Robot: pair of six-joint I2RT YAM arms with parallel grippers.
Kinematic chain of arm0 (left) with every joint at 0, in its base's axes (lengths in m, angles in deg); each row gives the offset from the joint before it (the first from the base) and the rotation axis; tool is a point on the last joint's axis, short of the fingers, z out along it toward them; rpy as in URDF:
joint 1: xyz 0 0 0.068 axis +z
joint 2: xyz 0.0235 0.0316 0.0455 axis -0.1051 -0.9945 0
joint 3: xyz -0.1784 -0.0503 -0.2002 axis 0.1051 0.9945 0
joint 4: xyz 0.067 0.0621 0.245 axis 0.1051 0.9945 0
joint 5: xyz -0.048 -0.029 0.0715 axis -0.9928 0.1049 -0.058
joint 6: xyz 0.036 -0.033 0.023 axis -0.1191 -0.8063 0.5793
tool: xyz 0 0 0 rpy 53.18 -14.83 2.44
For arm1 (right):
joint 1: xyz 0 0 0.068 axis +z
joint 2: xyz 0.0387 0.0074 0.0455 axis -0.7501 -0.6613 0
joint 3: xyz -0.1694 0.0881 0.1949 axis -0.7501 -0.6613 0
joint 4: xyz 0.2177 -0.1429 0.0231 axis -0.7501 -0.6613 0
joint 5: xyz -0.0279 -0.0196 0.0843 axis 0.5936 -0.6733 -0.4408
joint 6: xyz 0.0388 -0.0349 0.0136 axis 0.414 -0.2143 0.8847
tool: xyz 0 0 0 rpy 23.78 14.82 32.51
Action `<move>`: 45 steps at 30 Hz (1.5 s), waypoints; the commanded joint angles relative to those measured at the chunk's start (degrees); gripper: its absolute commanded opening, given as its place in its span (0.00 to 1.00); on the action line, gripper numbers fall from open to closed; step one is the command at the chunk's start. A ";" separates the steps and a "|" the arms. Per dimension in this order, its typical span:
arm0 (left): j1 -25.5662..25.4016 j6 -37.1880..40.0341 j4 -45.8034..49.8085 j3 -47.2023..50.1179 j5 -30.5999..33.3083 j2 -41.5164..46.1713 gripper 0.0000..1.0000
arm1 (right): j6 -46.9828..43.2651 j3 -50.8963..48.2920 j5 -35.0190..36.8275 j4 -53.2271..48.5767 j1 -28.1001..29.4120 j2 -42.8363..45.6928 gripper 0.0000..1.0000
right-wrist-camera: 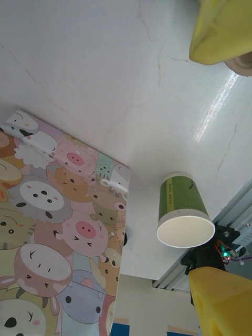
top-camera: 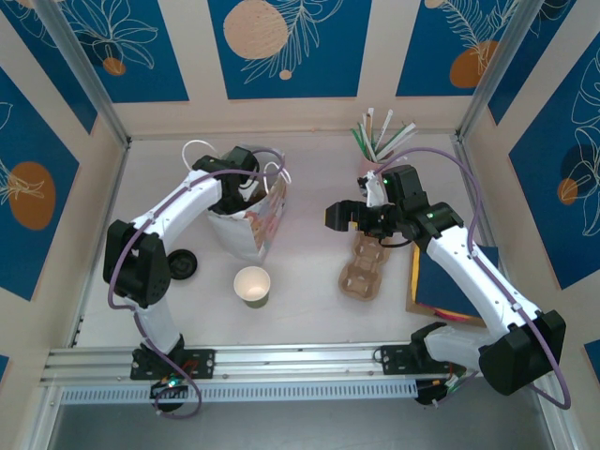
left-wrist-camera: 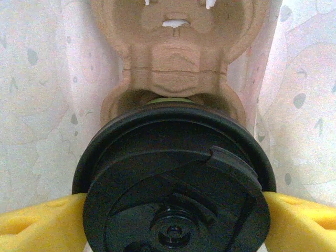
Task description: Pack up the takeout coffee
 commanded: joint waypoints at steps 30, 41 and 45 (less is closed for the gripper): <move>1.10 -0.64 5.52 2.57 0.94 -0.58 0.88 | 0.29 0.43 -0.24 -0.91 0.42 0.16 0.99; 1.07 -0.76 5.88 2.73 0.68 0.13 0.91 | 0.30 0.16 -0.22 -0.73 0.37 0.07 0.99; 1.10 -0.79 5.97 2.71 0.85 0.26 0.92 | 0.36 0.21 -0.13 -0.72 0.34 0.07 0.99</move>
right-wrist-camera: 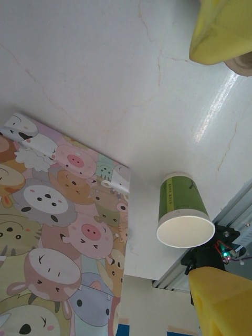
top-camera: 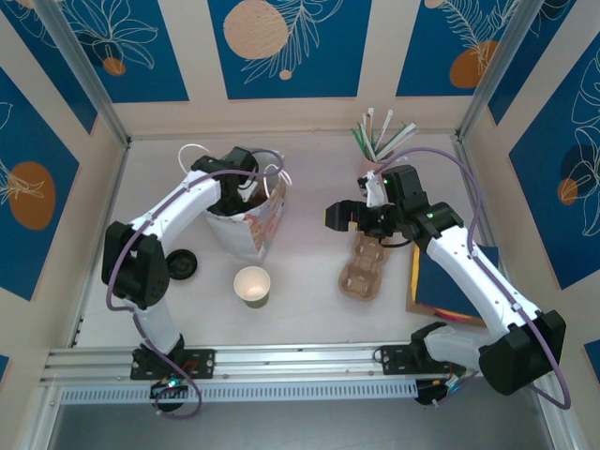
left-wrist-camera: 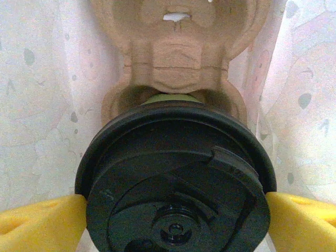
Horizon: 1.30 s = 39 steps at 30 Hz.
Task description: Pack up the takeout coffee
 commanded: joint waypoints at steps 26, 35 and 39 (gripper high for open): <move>1.02 -1.19 5.68 2.29 0.50 0.23 0.95 | 0.55 0.03 -0.22 -0.65 0.54 0.25 0.99; 1.02 -1.09 5.84 1.68 0.43 0.04 0.95 | 0.37 0.12 -0.17 -0.80 0.55 0.22 0.99; 0.89 -1.23 6.04 1.34 0.40 -0.06 0.95 | 0.32 0.30 -0.31 -0.76 0.51 0.07 0.99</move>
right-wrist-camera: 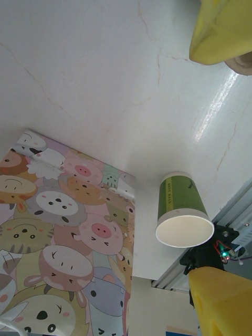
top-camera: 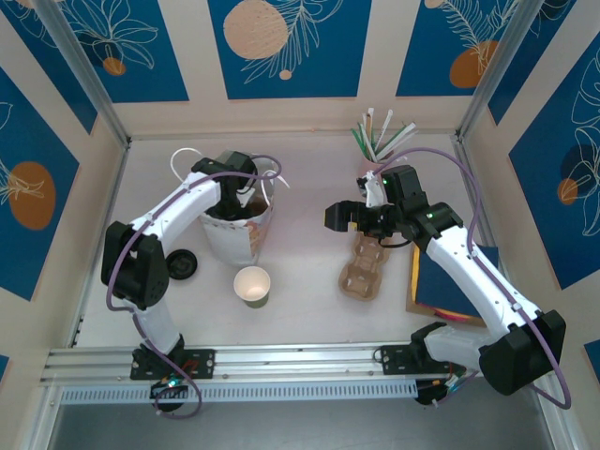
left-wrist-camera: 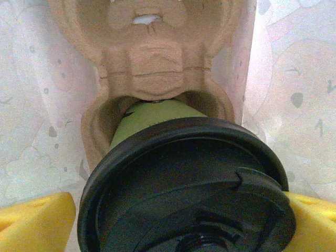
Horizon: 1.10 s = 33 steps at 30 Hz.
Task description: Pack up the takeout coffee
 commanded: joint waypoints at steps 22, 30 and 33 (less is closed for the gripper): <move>0.62 -0.85 3.87 -0.78 -0.33 -0.16 0.96 | 0.46 -0.06 -0.15 -0.65 0.32 0.16 0.99; 0.53 -0.90 4.05 -1.04 -0.33 0.20 0.96 | 0.55 -0.14 -0.09 -0.65 0.40 0.22 0.99; 0.56 -0.98 4.23 -1.20 -0.42 0.22 0.96 | 0.59 -0.18 -0.11 -0.63 0.43 0.22 0.99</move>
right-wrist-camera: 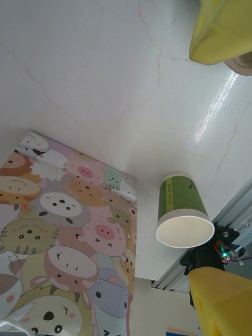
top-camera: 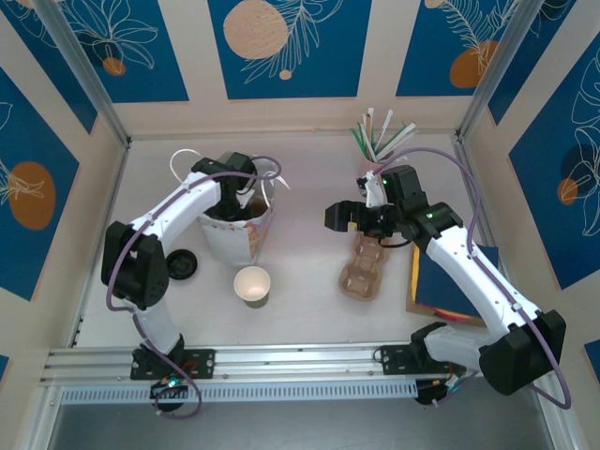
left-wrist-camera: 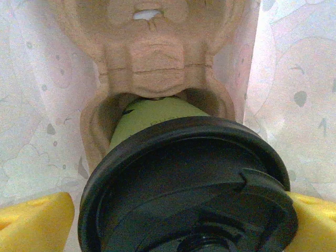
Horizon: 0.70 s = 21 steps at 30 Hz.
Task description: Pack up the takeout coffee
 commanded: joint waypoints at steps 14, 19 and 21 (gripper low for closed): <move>0.44 -1.12 3.64 -1.55 -0.33 0.92 0.97 | 0.65 -0.23 -0.24 -0.56 0.50 0.16 0.99; 0.44 -1.17 3.55 -1.55 -0.66 1.01 0.97 | 0.72 -0.23 -0.28 -0.56 0.54 0.16 0.99; 0.42 -1.17 3.38 -1.47 -1.27 1.06 0.97 | 0.75 -0.23 -0.24 -0.54 0.55 0.16 0.99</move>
